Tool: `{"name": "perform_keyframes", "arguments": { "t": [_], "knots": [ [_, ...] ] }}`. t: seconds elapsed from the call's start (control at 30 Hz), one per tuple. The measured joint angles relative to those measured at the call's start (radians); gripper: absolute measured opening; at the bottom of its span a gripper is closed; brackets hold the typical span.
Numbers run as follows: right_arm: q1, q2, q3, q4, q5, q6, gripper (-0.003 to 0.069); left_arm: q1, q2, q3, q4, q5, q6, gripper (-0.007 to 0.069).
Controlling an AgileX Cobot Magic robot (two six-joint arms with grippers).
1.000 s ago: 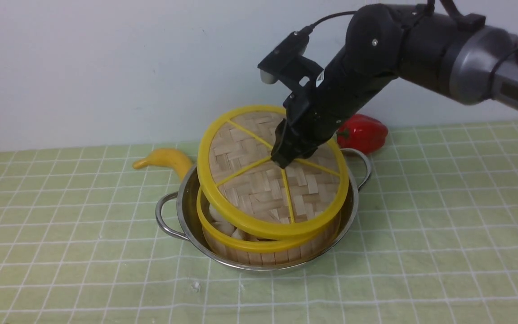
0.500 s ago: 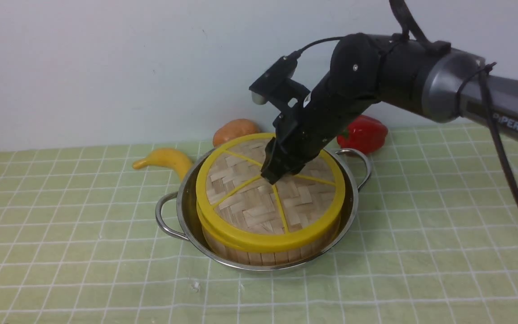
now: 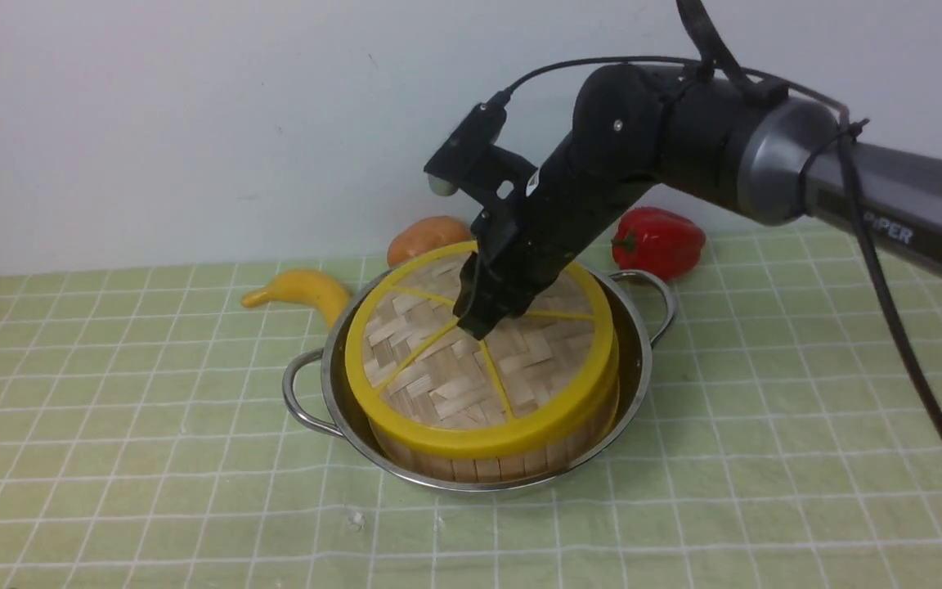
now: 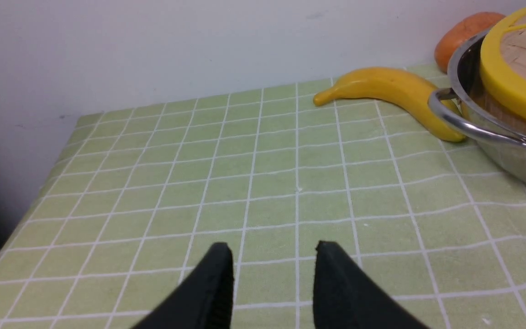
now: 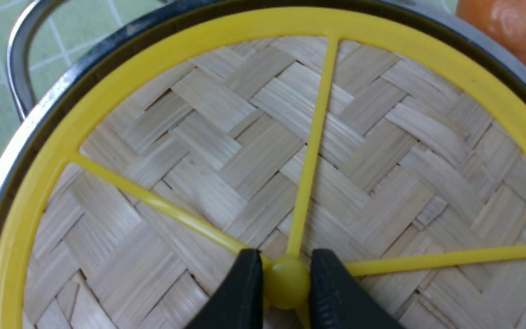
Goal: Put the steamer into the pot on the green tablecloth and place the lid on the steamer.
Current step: 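Place the bamboo steamer lid onto the steamer basket in the pot with the right gripper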
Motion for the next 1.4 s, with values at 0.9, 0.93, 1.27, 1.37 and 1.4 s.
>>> {"name": "perform_keyframes", "arguments": {
  "t": [0.9,0.93,1.27,1.37,1.4],
  "knots": [
    [-0.053,0.040,-0.034,0.071,0.067,-0.041,0.0144,0.000,0.000,0.000,0.000,0.000,0.000,0.0243],
    [-0.054,0.040,-0.034,0.071,0.067,-0.041,0.0144,0.000,0.000,0.000,0.000,0.000,0.000,0.0243],
    [-0.055,0.040,-0.040,0.071,0.075,-0.041,0.0144,0.000,0.000,0.000,0.000,0.000,0.000,0.0243],
    [-0.055,0.043,-0.062,0.063,0.098,-0.023,0.0144,0.000,0.000,0.000,0.000,0.000,0.000,0.0243],
    [-0.055,0.044,-0.064,0.063,0.099,-0.021,0.0144,0.000,0.000,0.000,0.000,0.000,0.000,0.0243]
  ]
}}
